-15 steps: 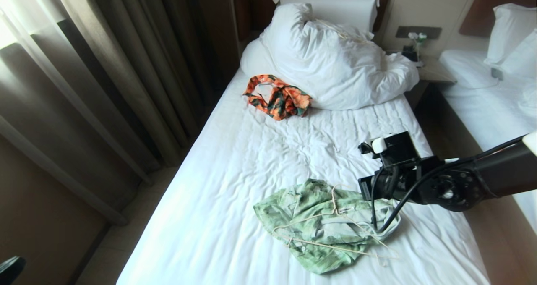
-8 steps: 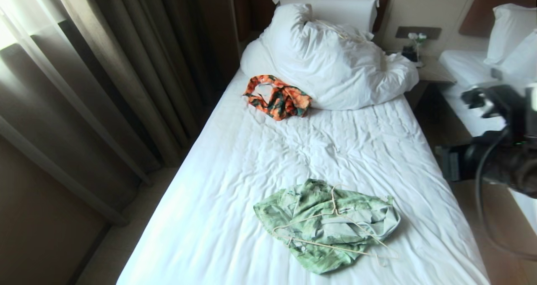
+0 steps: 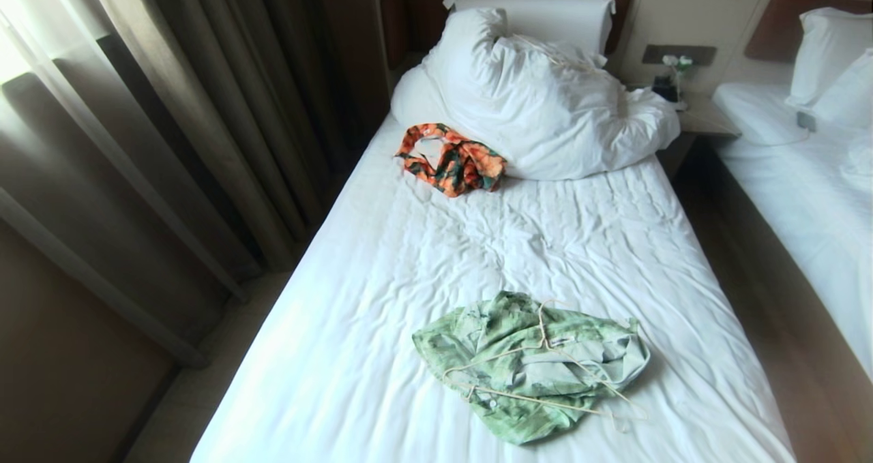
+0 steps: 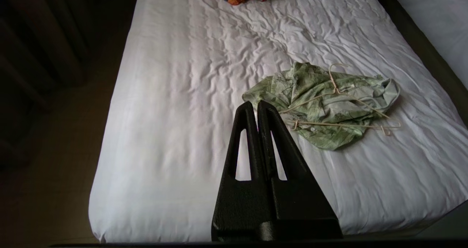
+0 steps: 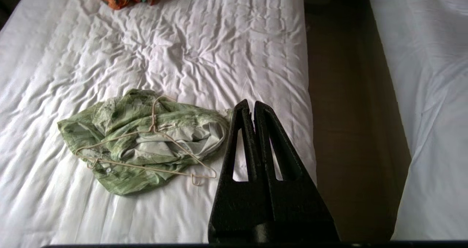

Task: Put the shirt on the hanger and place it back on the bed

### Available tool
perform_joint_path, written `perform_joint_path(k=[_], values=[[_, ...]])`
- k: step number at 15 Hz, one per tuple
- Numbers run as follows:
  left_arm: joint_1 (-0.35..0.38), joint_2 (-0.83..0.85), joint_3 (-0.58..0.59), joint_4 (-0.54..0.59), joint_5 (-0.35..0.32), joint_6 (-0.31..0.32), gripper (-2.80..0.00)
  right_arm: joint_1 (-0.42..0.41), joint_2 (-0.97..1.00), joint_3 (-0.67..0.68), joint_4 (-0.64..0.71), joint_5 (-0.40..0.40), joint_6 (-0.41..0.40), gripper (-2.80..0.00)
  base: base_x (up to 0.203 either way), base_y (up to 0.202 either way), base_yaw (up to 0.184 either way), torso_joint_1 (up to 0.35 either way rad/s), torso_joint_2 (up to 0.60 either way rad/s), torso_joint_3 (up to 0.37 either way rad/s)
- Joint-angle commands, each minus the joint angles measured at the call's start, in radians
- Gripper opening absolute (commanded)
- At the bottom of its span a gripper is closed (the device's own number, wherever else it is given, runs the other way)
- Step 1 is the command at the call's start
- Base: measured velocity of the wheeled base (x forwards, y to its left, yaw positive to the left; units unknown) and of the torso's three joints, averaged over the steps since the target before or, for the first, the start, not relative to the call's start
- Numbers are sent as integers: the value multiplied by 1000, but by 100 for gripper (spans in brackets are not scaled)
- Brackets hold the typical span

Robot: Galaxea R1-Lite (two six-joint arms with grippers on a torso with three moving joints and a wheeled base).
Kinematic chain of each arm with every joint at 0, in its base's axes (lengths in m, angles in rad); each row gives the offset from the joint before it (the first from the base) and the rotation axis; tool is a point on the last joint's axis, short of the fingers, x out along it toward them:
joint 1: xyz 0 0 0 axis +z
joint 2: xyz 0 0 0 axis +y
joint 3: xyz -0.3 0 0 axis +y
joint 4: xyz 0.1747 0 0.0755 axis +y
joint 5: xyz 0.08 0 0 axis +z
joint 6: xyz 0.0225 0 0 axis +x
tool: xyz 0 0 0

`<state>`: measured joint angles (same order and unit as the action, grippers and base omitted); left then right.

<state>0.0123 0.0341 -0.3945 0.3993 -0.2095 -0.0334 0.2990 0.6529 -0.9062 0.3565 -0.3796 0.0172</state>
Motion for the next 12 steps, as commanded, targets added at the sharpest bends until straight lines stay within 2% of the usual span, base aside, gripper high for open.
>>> perform_joint_path(k=[1,3,5,8,12], values=[[0,-34,46,-1,25,7,-280,-53,-177,14,37,3,1,-280,0,0,0,0,0,0],[0,-34,99,-19,97,12,-280,-150,-271,42,82,23,2,-280,0,0,0,0,0,0],[0,-34,168,-100,149,16,-280,-243,-348,58,133,82,1,-280,0,0,0,0,0,0],[0,-34,279,-203,236,62,-280,-292,-474,100,196,204,1,-280,0,0,0,0,0,0],[0,-34,367,-324,208,108,-280,-296,-634,290,193,362,1,-280,0,0,0,0,0,0]])
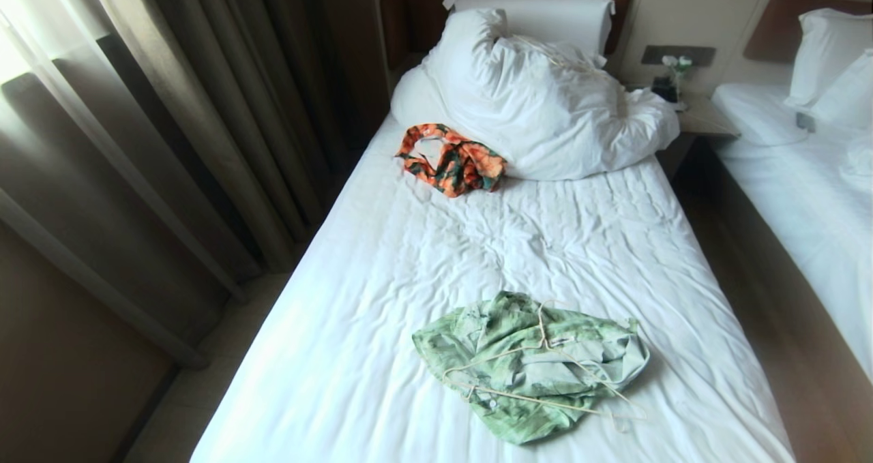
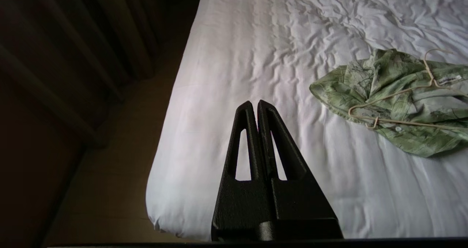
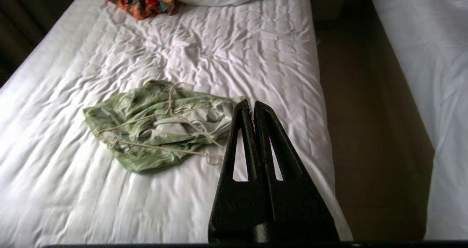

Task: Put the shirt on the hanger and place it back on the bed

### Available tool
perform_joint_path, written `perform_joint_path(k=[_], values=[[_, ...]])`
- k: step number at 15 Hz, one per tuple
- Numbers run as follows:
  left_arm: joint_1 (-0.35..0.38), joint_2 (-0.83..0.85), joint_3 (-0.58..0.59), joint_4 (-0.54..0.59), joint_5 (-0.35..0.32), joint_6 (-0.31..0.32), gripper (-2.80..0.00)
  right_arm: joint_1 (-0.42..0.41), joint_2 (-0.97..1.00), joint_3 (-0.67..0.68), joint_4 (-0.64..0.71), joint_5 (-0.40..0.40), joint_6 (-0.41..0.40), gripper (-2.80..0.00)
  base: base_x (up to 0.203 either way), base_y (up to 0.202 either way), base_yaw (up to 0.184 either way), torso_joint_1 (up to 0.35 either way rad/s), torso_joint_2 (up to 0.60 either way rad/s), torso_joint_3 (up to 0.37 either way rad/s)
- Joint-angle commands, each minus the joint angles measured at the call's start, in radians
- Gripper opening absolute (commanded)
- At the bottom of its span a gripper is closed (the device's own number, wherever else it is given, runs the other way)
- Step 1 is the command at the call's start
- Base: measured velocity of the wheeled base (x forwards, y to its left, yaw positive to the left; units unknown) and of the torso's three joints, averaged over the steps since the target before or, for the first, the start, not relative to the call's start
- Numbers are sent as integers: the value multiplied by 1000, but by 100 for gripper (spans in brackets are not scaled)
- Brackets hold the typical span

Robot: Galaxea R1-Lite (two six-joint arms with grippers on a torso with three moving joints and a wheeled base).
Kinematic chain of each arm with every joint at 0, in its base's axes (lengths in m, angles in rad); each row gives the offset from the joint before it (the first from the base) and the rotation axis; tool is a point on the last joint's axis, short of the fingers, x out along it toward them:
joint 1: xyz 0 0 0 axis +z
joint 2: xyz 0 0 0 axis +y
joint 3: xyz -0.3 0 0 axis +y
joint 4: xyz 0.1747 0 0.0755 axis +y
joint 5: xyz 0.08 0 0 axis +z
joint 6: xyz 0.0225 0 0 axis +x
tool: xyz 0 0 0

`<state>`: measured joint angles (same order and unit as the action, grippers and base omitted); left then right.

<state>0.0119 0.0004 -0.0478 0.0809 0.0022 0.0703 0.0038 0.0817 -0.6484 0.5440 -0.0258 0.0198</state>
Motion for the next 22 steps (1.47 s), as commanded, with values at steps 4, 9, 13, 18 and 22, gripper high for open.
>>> perform_joint_path(k=[4,9,13,18,22], values=[[0,0,23,-18,-6,-5,-280,-1,-80,271,-237,74,71,-280,0,0,0,0,0,0],[0,0,26,-26,9,-83,-280,-1,-81,508,-431,83,9,-280,0,0,0,0,0,0],[0,0,26,-26,9,-83,-280,-1,-81,571,-432,79,-71,-280,0,0,0,0,0,0],[0,0,26,-26,9,-83,-280,-1,-80,576,-431,83,-66,-280,0,0,0,0,0,0],[0,0,26,-26,9,-83,-280,-1,-80,592,-389,64,-113,-280,0,0,0,0,0,0]])
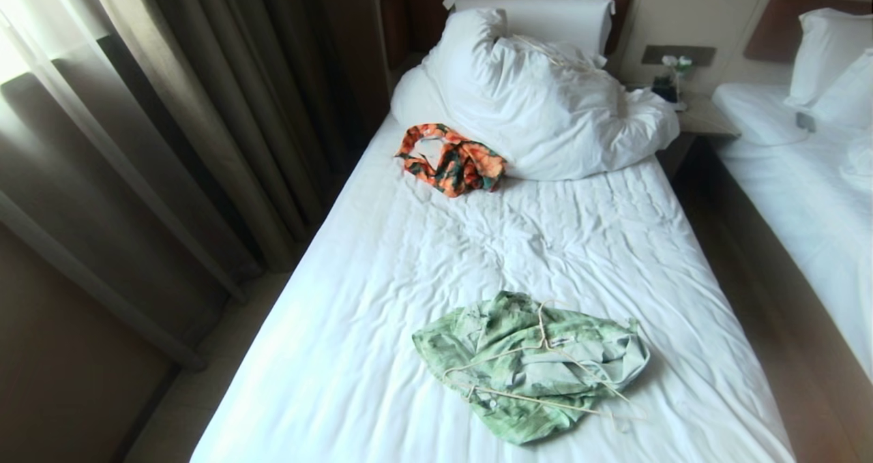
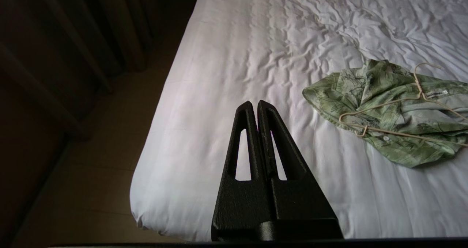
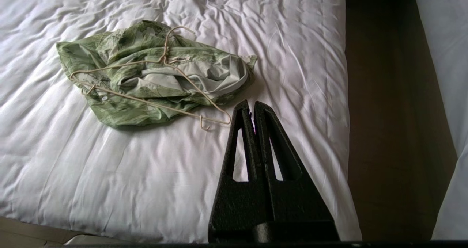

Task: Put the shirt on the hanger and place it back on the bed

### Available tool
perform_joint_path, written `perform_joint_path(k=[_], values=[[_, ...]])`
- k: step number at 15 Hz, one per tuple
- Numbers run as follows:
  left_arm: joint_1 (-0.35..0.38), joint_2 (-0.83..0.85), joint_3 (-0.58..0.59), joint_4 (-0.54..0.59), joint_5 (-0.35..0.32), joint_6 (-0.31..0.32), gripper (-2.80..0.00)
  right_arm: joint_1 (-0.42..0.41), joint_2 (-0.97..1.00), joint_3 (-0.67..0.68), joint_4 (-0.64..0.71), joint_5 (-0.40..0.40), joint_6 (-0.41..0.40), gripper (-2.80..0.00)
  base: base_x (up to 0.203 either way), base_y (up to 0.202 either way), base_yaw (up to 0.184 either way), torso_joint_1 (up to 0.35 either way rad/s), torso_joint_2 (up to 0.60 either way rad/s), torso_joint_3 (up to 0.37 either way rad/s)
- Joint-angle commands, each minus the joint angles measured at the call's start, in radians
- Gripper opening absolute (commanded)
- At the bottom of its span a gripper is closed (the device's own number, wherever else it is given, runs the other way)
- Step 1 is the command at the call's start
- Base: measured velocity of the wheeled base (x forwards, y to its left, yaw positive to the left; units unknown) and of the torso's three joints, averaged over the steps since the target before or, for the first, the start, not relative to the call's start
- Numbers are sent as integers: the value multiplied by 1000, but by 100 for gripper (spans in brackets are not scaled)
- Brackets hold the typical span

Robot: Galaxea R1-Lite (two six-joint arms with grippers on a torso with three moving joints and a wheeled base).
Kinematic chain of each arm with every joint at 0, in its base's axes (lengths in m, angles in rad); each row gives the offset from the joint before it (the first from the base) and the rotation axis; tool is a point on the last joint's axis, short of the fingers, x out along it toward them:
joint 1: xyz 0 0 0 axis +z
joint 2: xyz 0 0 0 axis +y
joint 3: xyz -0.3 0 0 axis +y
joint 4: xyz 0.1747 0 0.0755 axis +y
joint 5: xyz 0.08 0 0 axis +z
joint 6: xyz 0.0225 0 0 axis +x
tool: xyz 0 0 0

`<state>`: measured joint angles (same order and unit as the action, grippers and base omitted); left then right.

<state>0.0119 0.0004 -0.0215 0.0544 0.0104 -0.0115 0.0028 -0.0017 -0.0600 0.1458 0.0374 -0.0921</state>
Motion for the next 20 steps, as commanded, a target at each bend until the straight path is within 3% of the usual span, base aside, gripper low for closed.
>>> perform_joint_path(k=[1,20], values=[[0,0,0,1,0,-1,-280,0,3,3,9,-2,11,-280,0,0,0,0,0,0],[0,0,0,1,0,-1,-280,0,3,3,9,-10,35,-280,0,0,0,0,0,0]])
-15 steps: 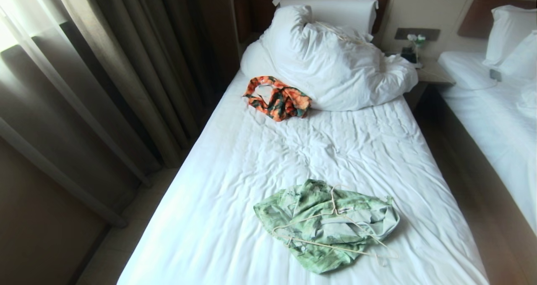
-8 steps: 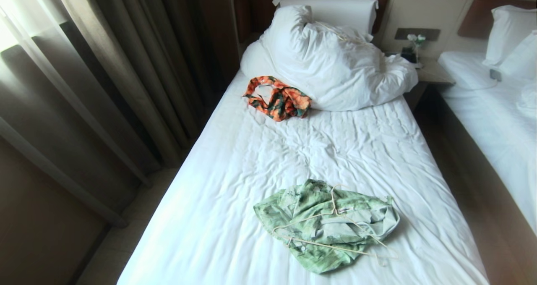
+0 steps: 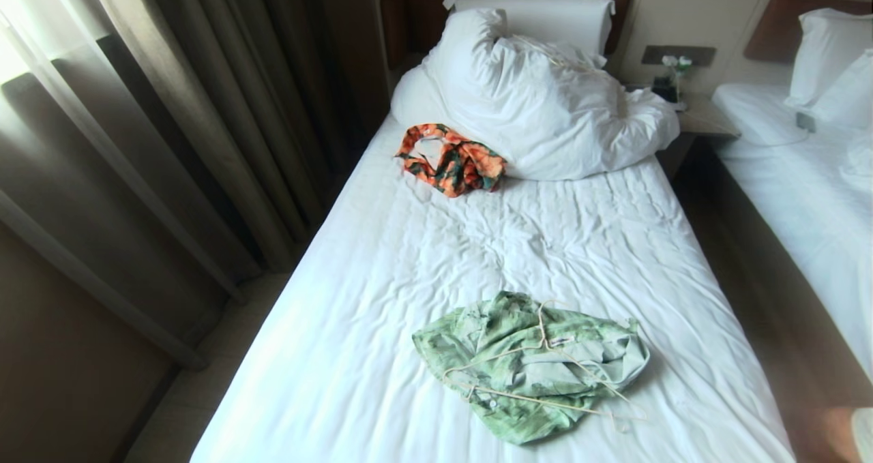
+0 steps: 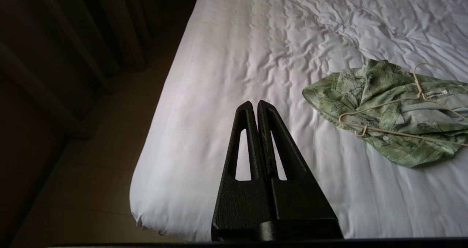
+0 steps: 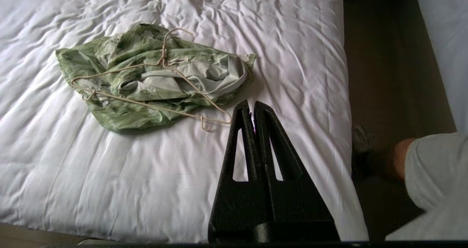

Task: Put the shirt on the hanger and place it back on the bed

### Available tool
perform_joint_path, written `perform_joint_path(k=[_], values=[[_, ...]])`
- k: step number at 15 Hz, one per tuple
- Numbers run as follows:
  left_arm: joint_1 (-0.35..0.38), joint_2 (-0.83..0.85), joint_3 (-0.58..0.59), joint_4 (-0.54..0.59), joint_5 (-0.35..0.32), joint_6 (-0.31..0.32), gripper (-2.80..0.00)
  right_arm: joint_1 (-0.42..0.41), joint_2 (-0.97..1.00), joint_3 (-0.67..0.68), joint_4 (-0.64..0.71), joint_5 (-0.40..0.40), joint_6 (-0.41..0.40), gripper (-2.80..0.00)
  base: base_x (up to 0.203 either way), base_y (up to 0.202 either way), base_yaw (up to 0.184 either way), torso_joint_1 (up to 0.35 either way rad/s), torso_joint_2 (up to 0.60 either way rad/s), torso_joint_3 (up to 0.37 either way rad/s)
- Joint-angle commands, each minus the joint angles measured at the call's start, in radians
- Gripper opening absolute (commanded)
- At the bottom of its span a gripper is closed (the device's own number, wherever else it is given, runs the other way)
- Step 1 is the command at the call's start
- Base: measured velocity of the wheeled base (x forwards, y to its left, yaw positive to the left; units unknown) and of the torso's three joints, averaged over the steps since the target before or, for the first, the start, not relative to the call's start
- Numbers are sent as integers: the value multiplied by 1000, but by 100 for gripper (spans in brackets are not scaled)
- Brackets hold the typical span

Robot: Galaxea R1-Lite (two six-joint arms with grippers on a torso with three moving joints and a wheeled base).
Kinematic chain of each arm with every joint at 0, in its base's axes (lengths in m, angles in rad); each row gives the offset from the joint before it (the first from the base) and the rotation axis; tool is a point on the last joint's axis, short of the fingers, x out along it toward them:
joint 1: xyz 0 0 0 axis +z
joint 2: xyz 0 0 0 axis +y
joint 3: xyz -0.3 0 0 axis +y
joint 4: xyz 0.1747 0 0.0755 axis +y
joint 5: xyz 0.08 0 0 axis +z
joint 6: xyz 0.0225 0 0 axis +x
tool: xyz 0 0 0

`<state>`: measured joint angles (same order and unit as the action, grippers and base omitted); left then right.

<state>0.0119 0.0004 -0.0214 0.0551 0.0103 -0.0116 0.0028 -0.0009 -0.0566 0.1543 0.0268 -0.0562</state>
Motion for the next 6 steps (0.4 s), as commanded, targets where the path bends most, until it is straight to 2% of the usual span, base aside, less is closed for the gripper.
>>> perform_joint_path(k=[1,6], values=[[0,0,0,0,0,-1,-280,0,2,0,1,1,-1,-280,0,0,0,0,0,0],[0,0,0,0,0,-1,-280,0,2,0,1,1,1,-280,0,0,0,0,0,0]])
